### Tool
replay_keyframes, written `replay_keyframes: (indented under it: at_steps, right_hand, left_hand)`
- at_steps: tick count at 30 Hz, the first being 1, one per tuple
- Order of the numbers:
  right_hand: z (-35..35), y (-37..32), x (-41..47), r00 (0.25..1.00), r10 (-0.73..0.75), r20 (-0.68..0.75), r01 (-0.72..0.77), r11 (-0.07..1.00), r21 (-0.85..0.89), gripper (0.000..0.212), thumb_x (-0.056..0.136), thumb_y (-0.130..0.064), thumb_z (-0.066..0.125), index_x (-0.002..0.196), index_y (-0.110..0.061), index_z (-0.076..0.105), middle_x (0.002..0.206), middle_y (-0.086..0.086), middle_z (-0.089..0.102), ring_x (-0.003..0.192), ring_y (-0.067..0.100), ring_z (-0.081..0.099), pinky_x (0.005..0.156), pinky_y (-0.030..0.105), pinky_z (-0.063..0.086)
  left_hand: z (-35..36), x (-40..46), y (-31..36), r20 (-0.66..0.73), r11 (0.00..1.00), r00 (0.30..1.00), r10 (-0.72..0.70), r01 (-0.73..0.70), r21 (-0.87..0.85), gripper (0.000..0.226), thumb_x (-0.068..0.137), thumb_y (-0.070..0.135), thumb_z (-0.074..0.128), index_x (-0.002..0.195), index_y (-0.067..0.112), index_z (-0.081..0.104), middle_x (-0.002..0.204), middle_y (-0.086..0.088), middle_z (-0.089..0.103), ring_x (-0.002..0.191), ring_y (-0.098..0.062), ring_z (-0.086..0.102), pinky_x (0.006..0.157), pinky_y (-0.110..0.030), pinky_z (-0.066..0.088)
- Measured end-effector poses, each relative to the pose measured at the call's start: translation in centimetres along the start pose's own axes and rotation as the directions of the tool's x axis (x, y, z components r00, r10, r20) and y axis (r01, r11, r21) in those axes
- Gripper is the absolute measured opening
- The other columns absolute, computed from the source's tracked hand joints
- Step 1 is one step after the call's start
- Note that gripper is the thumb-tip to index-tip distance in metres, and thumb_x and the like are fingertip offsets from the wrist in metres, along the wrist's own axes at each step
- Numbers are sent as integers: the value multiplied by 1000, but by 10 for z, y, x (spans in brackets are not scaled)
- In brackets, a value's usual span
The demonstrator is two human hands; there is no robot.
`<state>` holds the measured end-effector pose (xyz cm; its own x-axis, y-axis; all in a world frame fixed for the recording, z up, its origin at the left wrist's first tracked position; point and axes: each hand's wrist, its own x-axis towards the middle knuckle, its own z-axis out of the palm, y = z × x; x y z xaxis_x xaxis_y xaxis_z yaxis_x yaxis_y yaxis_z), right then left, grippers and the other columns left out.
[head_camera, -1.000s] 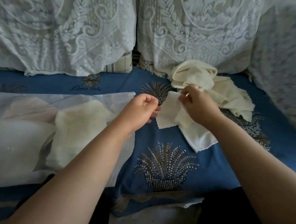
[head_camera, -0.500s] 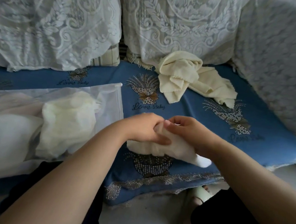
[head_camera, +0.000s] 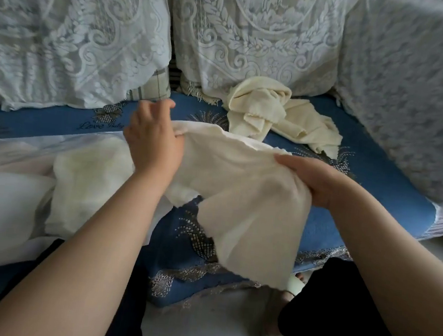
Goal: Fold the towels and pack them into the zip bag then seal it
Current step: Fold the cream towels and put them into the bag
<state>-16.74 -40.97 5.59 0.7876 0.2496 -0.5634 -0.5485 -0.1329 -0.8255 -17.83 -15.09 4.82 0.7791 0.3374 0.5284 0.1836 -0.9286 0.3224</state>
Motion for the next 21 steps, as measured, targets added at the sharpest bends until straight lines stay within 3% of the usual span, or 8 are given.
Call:
replay_keyframes:
  at_steps: [3, 5, 7, 9, 13, 15, 19, 21]
  right_hand:
    - [-5, 12, 14, 989, 12, -146, -32, 990, -136, 37, 97, -32, 51, 113, 0, 60, 85, 9, 67, 71, 21, 64, 60, 29, 54]
    - [-11, 20, 22, 979, 3, -204, -62, 957, -284, 40, 97, -39, 48, 109, -2, 60, 88, 9, 66, 75, 22, 65, 66, 31, 55]
    - [-17, 27, 29, 969, 0, -248, -114, 887, -446, 44, 96, -45, 46, 112, -5, 59, 102, 10, 67, 89, 27, 67, 77, 38, 57]
    - [-23, 33, 34, 962, -60, -267, -118, 792, -599, 45, 93, -41, 50, 117, -5, 59, 113, 12, 64, 100, 30, 64, 87, 38, 53]
    - [-28, 44, 44, 929, -164, -330, -57, 820, -569, 39, 86, -29, 64, 106, 4, 64, 88, 12, 60, 77, 25, 55, 69, 31, 42]
    - [-30, 50, 46, 904, -201, -378, -48, 830, -555, 39, 86, -27, 63, 104, 7, 64, 80, 15, 56, 72, 26, 53, 65, 33, 41]
    - [-32, 49, 46, 864, -265, -427, -78, 769, -635, 37, 90, -28, 54, 59, -7, 52, 59, 11, 44, 54, 24, 43, 51, 32, 32]
    - [-36, 45, 47, 856, -250, -453, -38, 843, -537, 35, 92, -32, 54, 77, -3, 66, 71, 14, 59, 65, 27, 55, 60, 33, 44]
  left_hand:
    - [2, -18, 18, -7, 966, 967, 255, -255, 37, 32, 82, 12, 63, 112, 17, 54, 113, -11, 54, 98, -31, 54, 73, -38, 40]
    - [4, -34, 28, 343, 960, 899, 273, -278, -36, 20, 92, 36, 54, 95, 17, 57, 95, -5, 60, 82, -24, 56, 66, -31, 40]
    - [9, -52, 33, 770, 967, 627, 118, -249, 55, 47, 90, 63, 40, 90, 20, 59, 85, -1, 57, 80, -24, 55, 66, -31, 41]
    - [18, -66, 35, 906, 935, 422, 10, -326, 141, 63, 87, 71, 36, 97, 15, 62, 85, -1, 55, 86, -24, 57, 69, -31, 40]
    - [37, -73, 35, 842, 977, 539, 40, -196, 79, 66, 88, 62, 47, 129, 11, 46, 114, -5, 62, 100, -23, 59, 74, -33, 47]
    - [44, -75, 36, 845, 991, 532, 62, -132, 10, 65, 87, 52, 57, 135, 13, 36, 122, -7, 59, 106, -25, 58, 82, -37, 50]
    - [54, -81, 40, 879, 993, 472, 62, 59, -102, 38, 88, 31, 64, 121, 18, 53, 119, -6, 61, 105, -25, 59, 88, -35, 49]
    - [50, -75, 43, 876, 989, 477, 76, 77, -127, 24, 94, 29, 55, 113, 15, 59, 102, -5, 64, 91, -23, 59, 74, -32, 46]
